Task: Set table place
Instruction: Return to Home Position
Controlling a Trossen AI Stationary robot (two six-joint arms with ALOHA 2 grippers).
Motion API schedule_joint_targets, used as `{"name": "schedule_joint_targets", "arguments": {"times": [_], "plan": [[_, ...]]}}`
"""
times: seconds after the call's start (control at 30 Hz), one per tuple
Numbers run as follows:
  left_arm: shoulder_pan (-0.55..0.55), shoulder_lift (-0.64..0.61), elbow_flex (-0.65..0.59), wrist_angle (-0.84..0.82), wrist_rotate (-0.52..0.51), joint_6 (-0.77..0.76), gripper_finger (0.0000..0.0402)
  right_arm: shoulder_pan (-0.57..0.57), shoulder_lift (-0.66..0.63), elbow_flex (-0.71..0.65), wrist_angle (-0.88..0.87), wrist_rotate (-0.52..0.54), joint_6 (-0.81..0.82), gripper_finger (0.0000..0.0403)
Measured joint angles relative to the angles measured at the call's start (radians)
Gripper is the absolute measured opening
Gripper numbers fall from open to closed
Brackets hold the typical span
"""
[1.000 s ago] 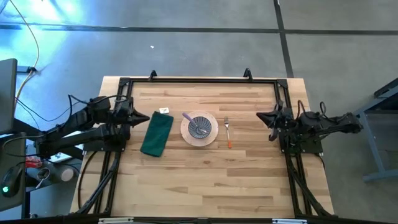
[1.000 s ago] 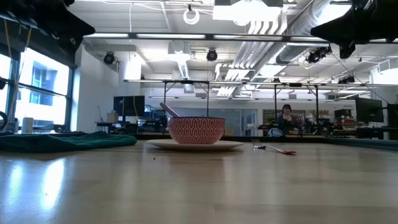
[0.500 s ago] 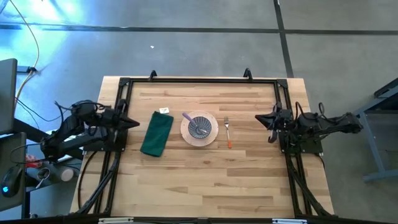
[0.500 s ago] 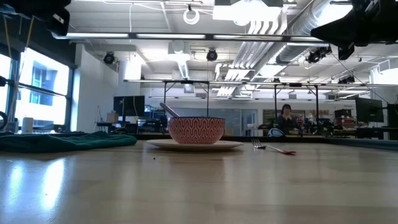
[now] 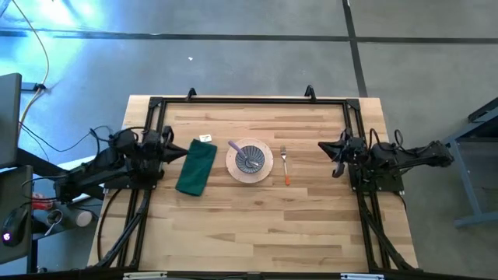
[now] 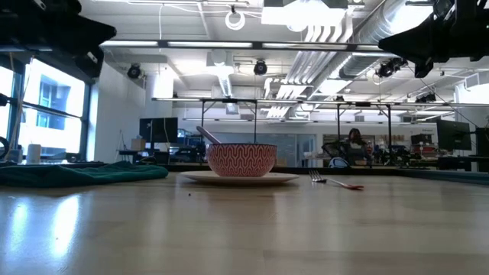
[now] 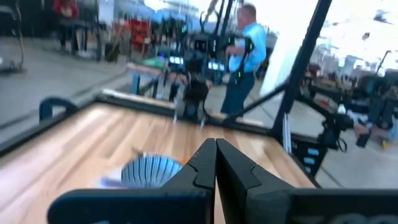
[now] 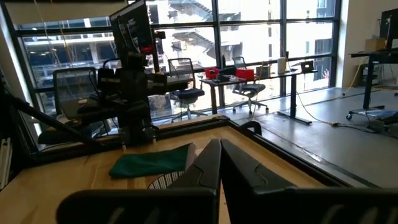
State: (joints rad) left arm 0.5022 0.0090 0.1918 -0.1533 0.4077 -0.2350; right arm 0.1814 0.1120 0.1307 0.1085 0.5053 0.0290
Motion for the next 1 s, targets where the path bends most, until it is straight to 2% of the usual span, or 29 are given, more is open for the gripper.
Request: {"name": "schedule_joint_targets", "arguments": {"times": [0.17, 0.37, 0.6, 0.77, 0.9, 1.0], "plan": [[-0.030, 0.000, -0.044, 0.072, -0.077, 0.002, 0.0000, 0.000, 0.000, 0.000, -0.004, 0.025, -0.048, 0.0000], [-0.124, 0.000, -0.044, -0.001, -0.271, 0.024, 0.0000, 0.000, 0.000, 0.000, -0.034, 0.071, -0.072, 0.0000], [-0.268, 0.000, -0.044, -0.082, -0.391, 0.064, 0.0000, 0.000, 0.000, 0.000, -0.127, 0.055, -0.083, 0.0000], [-0.328, 0.000, -0.044, -0.126, -0.426, 0.082, 0.0000, 0.000, 0.000, 0.000, -0.134, -0.076, -0.085, 0.0000], [-0.332, 0.000, -0.044, -0.158, -0.428, 0.081, 0.0000, 0.000, -0.001, -0.018, -0.135, -0.087, -0.072, 0.0000], [-0.332, 0.000, -0.044, -0.165, -0.430, 0.081, 0.0000, 0.000, -0.002, -0.099, -0.006, -0.102, -0.074, 0.0000]]}}
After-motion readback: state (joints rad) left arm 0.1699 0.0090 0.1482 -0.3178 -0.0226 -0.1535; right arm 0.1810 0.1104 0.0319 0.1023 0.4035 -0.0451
